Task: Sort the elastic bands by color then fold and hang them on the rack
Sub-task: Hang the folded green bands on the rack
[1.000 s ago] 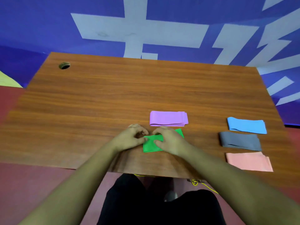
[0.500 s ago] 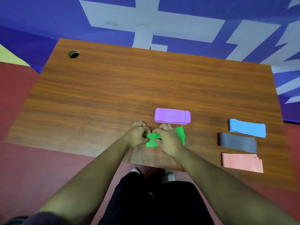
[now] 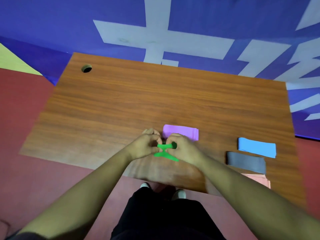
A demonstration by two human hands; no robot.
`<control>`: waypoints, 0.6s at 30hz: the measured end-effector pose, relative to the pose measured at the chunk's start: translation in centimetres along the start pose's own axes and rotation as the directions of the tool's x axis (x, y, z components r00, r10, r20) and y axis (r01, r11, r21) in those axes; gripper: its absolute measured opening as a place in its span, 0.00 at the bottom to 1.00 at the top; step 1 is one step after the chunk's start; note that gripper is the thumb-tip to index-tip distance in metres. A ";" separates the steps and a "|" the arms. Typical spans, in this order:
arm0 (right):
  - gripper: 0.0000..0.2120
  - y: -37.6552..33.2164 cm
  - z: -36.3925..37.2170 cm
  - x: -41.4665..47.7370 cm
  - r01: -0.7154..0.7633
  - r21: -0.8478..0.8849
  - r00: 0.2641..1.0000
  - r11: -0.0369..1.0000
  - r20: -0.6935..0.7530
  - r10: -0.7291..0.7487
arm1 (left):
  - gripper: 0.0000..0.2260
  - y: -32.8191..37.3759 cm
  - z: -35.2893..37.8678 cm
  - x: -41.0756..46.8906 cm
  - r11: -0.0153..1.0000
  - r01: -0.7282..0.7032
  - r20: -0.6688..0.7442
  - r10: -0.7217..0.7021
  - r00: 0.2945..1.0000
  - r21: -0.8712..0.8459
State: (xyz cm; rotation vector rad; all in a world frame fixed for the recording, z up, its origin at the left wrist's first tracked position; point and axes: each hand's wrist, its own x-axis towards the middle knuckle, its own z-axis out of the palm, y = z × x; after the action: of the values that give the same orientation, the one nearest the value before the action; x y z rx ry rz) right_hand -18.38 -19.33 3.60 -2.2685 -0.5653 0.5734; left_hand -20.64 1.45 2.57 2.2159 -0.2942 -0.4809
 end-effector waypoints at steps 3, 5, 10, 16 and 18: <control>0.09 -2.8 -5.1 0.3 -0.070 0.063 0.991 0.996 0.117 0.062 | 0.07 4.0 -3.5 0.8 0.995 -0.015 0.126 0.028 0.992 -0.103; 0.13 -4.7 -8.5 0.8 -0.029 0.089 0.987 0.996 0.161 0.015 | 0.07 6.9 -6.0 1.3 0.995 0.034 0.181 -0.017 0.983 -0.090; 0.11 -8.9 -16.6 1.7 0.016 0.270 0.984 0.963 0.167 -0.063 | 0.11 13.8 -12.1 2.5 0.981 0.038 0.182 -0.002 0.983 -0.191; 0.07 -11.5 -22.8 3.0 -0.033 0.494 0.996 0.869 0.086 -0.011 | 0.06 18.6 -17.9 4.0 0.976 -0.007 0.152 0.041 0.988 -0.220; 0.06 -11.8 -23.8 3.5 -0.049 0.556 0.997 0.830 0.073 0.011 | 0.07 19.5 -19.4 4.7 0.975 -0.019 0.125 0.048 0.991 -0.223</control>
State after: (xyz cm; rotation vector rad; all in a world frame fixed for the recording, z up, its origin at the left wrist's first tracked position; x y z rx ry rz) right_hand -5.19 -22.54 26.65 -1.7051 -0.3327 0.7251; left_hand -8.92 0.80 27.90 1.9643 -0.3300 -0.6108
